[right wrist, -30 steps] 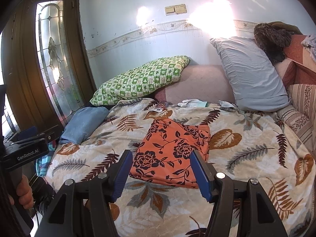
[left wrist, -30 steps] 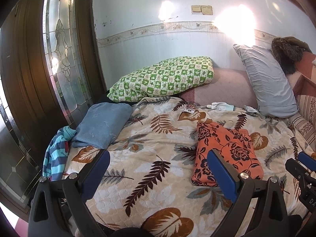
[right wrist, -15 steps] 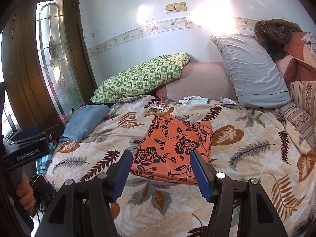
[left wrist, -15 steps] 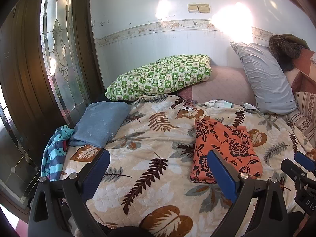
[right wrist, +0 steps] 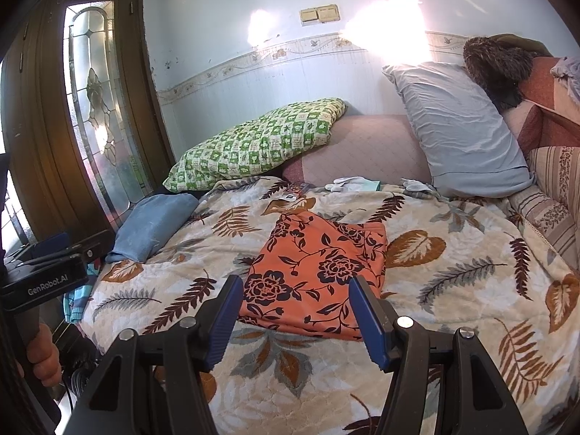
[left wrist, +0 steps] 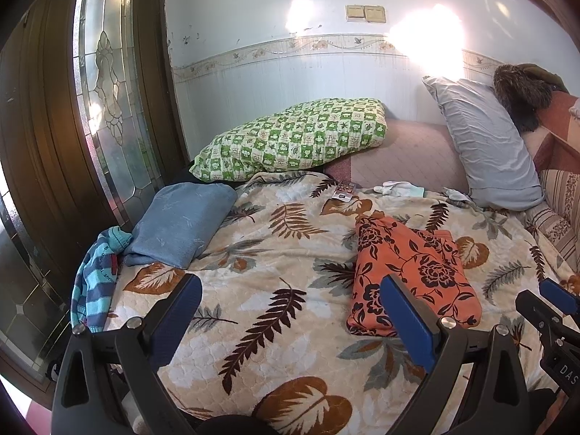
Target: Fold small clothes
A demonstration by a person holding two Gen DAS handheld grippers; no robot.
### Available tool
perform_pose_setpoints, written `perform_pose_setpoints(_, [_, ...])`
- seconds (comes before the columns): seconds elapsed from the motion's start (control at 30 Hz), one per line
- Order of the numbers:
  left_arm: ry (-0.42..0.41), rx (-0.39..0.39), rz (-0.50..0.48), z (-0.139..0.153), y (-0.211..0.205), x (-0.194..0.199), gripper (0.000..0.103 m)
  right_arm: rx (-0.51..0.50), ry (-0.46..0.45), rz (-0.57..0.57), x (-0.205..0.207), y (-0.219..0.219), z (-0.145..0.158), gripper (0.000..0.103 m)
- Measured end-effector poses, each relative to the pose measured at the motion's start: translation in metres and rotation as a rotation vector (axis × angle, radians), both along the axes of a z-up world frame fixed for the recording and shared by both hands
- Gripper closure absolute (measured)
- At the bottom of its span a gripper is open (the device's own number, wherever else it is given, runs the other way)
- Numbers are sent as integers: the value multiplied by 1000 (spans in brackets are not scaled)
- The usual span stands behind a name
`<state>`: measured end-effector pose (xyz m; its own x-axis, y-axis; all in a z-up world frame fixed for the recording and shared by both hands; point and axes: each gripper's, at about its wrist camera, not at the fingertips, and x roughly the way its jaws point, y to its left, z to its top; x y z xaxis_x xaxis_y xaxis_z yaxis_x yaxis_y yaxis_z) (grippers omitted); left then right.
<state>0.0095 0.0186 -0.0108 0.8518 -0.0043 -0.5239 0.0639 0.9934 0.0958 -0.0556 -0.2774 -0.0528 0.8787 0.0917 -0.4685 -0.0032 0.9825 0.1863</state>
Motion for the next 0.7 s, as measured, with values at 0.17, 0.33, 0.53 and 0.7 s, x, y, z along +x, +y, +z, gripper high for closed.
perform_pose_setpoints(0.17, [2,-10,-1,-2,0,1,4,-13,2,3,2,5,0,39])
perform_pose_setpoints(0.33, [10,-25,-3,-8,4,6,4,-25,4,9,7,14,1,39])
perform_pose_setpoints(0.53, [13,-49,22,-9,20,11,4,-43,-1,22,11,29,5,39])
perform_pose_setpoints(0.7, [16,-62,41,-10,33,13,4,-69,10,40,13,43,6,39])
